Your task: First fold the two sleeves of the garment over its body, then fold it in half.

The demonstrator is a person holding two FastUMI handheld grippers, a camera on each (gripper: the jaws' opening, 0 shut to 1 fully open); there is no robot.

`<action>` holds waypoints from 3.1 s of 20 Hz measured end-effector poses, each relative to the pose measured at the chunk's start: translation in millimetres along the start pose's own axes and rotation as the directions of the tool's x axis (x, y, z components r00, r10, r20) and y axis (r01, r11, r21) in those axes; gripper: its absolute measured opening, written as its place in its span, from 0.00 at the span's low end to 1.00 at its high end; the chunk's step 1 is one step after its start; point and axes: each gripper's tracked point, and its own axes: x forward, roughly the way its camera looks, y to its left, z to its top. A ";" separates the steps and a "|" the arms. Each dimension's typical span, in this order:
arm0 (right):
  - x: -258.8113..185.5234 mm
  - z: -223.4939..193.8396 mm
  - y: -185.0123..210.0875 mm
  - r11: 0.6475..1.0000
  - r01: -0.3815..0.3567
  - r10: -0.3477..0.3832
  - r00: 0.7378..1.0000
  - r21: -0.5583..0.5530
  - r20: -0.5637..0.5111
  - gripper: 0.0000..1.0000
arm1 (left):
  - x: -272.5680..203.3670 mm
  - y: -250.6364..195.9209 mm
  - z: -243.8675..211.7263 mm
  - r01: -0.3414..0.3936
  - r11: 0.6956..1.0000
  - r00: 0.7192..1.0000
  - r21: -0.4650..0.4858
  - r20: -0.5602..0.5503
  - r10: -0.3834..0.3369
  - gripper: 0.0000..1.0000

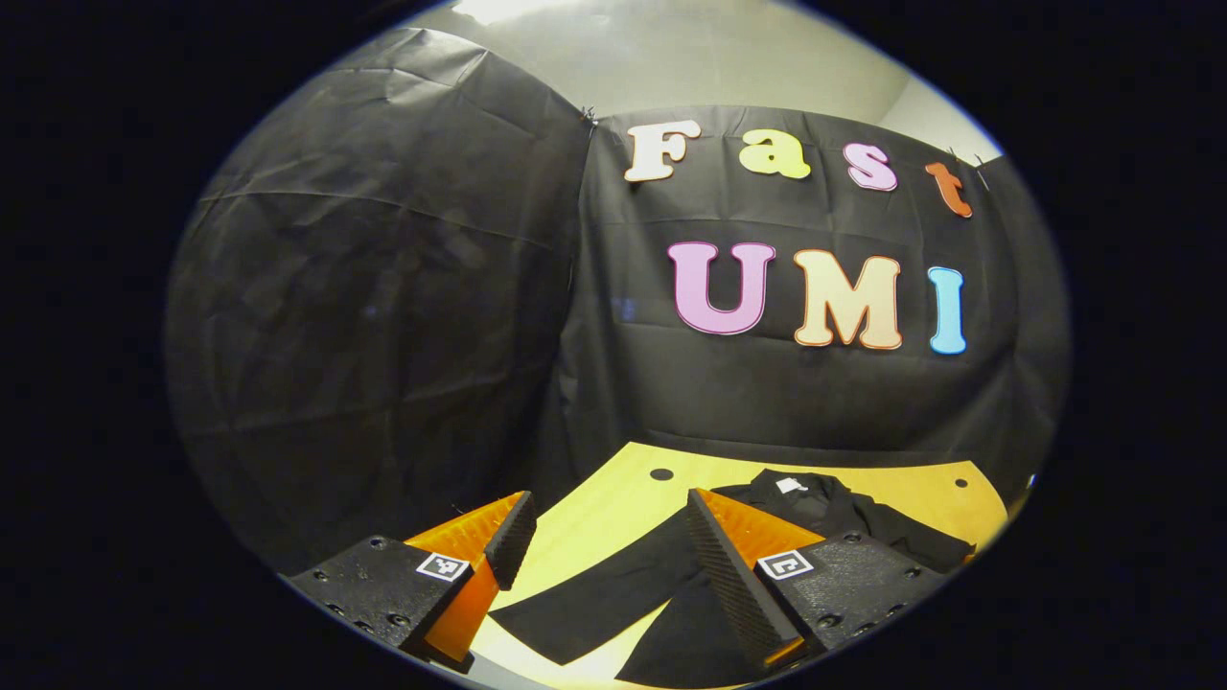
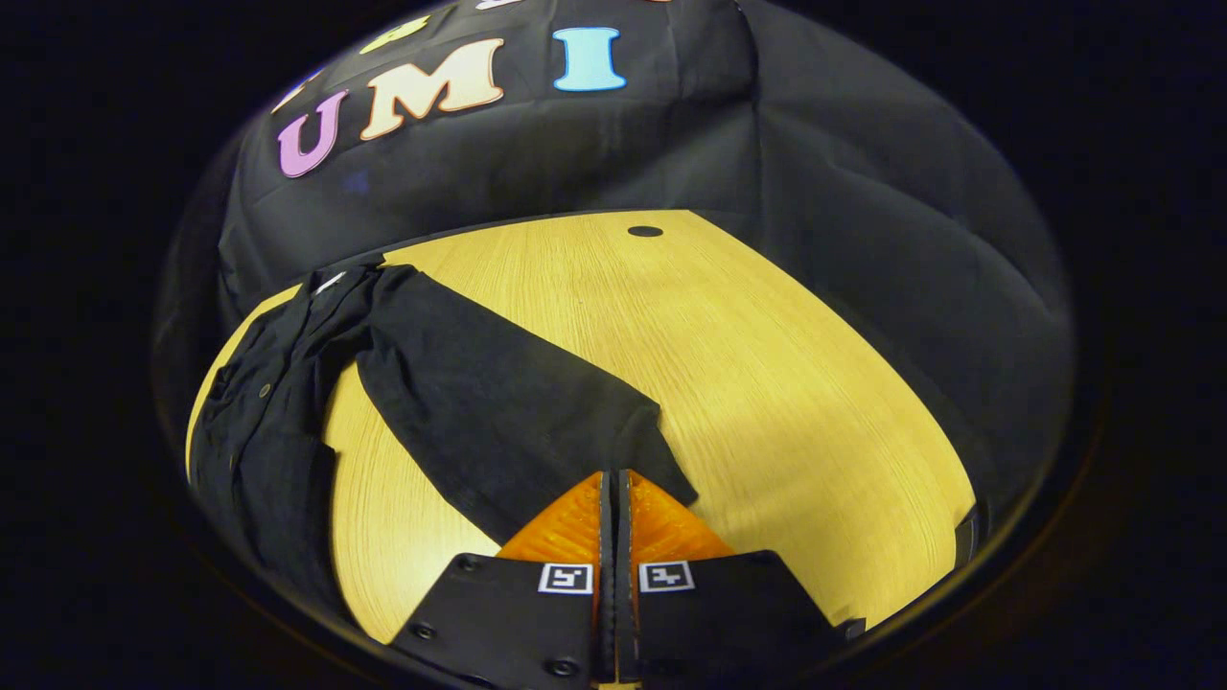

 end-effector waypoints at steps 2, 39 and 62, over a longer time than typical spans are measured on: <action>-0.8 0.1 -0.5 1.000 -0.008 0.008 1.000 0.006 -0.018 0.04 | -0.2 1.1 -3.2 0.005 1.000 1.000 0.007 -0.010 -0.005 0.93; -104.6 220.0 324.0 0.947 -0.297 0.320 0.892 -0.118 0.319 0.02 | 35.2 37.8 -82.1 0.219 0.975 0.964 -0.046 -0.145 -0.223 0.94; -60.0 178.0 615.1 0.774 -0.565 0.623 0.761 -0.286 0.180 0.02 | 38.4 73.9 -179.4 0.115 0.981 0.914 -0.154 -0.370 -0.166 0.96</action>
